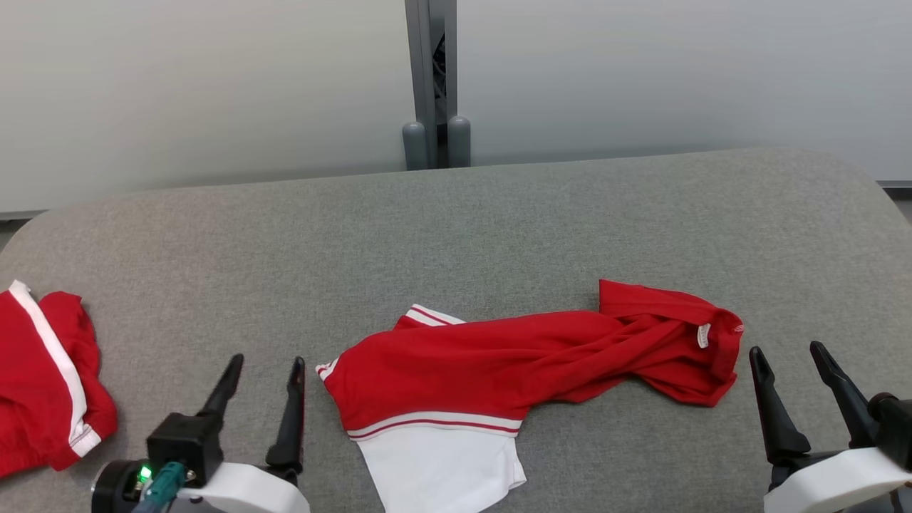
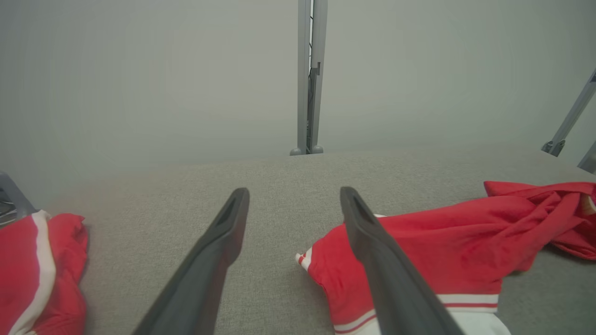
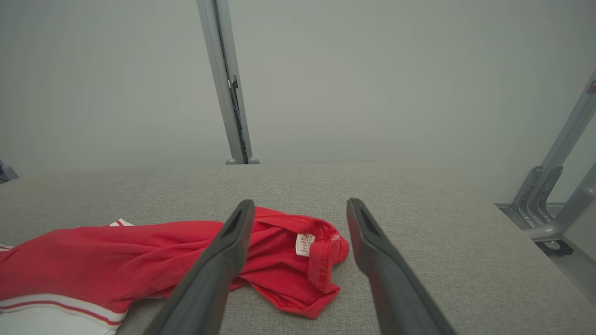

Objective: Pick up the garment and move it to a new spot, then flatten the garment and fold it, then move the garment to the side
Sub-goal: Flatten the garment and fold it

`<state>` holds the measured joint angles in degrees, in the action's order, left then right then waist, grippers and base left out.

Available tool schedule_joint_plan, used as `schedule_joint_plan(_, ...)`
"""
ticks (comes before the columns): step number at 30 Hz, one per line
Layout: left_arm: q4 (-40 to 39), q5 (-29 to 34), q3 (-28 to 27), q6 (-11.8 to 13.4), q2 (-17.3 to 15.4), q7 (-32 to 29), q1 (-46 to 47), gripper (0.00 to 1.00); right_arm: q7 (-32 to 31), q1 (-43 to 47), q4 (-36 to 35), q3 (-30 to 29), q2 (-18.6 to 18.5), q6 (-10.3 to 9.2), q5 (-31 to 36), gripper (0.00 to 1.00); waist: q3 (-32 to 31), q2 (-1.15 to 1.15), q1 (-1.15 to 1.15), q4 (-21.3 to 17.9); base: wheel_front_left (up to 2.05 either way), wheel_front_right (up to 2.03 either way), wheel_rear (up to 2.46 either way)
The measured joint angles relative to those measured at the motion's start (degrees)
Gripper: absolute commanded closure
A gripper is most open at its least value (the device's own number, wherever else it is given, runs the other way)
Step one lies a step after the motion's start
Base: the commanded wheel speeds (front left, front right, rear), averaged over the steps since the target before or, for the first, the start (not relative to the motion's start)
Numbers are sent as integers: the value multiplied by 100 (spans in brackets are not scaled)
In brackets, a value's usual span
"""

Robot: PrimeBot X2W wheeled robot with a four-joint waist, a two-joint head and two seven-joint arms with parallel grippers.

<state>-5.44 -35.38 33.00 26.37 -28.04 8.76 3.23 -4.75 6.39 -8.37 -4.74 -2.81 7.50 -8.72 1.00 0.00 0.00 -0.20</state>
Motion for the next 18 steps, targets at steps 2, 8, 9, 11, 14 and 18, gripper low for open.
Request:
schedule_joint_plan(2,1,-7,102,-3,27,-96,-21,0,7,-23,13,-24,1,0,1,0,42,0,0,25,0,0,0)
schedule_joint_plan(8,191,-270,502,-214,289,-464,-188,0,27,-139,131,-36,1,0,-31,0,267,0,0,89,0,0,0)
schedule_joint_plan(9,269,-332,576,-274,338,-544,-223,0,29,-145,158,-30,2,-1,-40,0,314,0,0,95,0,0,0)
schedule_joint_plan(11,423,-461,749,-387,437,-744,-292,0,35,-177,193,-22,4,0,-40,0,408,0,0,104,0,0,0)
schedule_joint_plan(14,692,-719,1009,-587,615,-1132,-385,0,79,-270,264,-11,4,0,-74,0,592,0,0,100,0,0,0)
schedule_joint_plan(18,847,-962,1146,-801,748,-1407,-391,0,125,-393,367,-33,5,0,-91,0,765,0,0,76,0,0,0)
